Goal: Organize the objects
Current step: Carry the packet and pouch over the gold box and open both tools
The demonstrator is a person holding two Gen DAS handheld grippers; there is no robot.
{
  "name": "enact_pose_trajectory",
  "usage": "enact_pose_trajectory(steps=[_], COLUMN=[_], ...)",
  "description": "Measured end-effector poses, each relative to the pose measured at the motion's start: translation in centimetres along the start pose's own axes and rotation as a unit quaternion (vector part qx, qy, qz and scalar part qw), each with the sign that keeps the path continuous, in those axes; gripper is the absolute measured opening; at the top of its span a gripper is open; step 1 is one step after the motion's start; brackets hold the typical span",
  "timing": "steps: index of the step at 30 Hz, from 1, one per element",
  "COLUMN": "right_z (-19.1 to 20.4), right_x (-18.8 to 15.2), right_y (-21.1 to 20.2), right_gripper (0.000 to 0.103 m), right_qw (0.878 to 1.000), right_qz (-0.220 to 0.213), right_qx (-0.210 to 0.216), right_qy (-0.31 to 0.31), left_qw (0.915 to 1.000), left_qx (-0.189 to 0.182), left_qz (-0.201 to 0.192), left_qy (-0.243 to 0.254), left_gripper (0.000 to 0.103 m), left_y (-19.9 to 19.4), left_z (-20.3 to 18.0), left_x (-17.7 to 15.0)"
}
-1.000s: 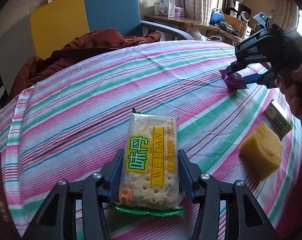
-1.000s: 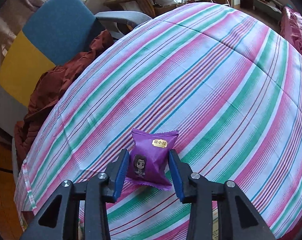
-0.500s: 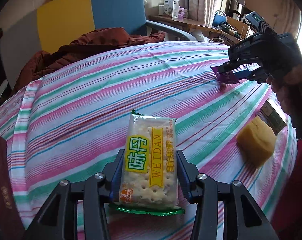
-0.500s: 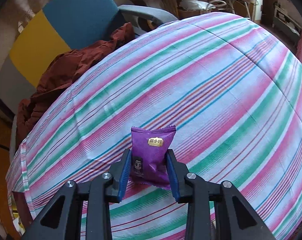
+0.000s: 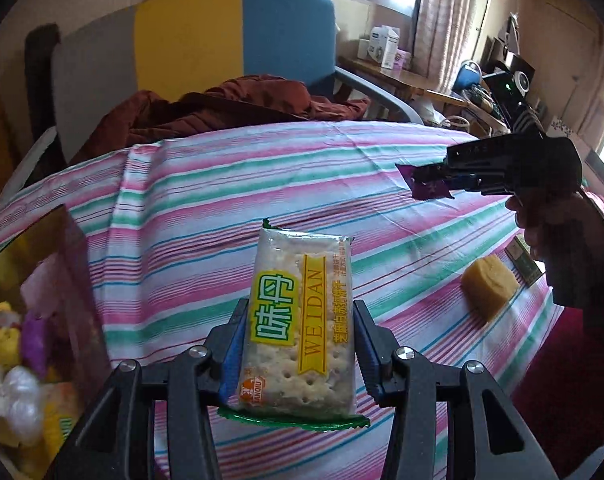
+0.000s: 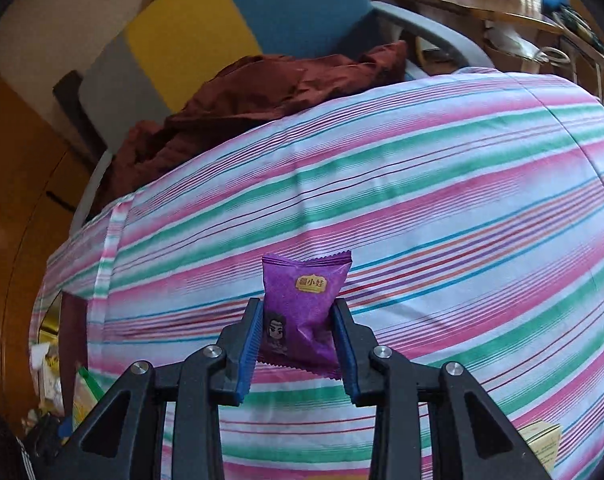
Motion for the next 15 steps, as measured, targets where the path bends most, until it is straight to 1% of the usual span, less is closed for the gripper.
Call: enact_pose_trajectory(steps=[4,8,11,15], right_z=[3.6,8.2,12.1,17.1], right_x=[-0.8,-2.2,-3.6,-5.7], right_y=[0.0,-0.1,-0.4,-1.0], right_gripper=[0.034,0.034,0.034,0.034], right_qw=[0.999,0.996,0.993,0.988], right_qz=[0.014,0.023,0.027,0.027], right_qx=[0.011,0.017,0.035,0.066], right_qy=[-0.038,-0.081,-0.111,-0.138], left_qw=[0.9996,0.9988,0.9976,0.9945], left_qx=[0.012,0.021,0.033,0.049], left_qz=[-0.017,-0.026,-0.034,-0.041], left_qy=[-0.017,-0.035,-0.05,-0.083], left_gripper=[0.049,0.049,0.049,0.049], left_y=[-2.3,-4.3,-5.9,-7.9], left_z=[2.0,3.8,5.7,8.8], left_x=[-0.3,-0.9,-1.7,-2.9])
Point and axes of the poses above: each gripper's, at about its wrist camera, not at the fingertips, and y roughly the way its jaws point, z to its left, x to its top, the point moved 6 cm from there along y, roughly the way its jaws point, and after that the axes turned 3 degrees about y, right-handed, at the moved point
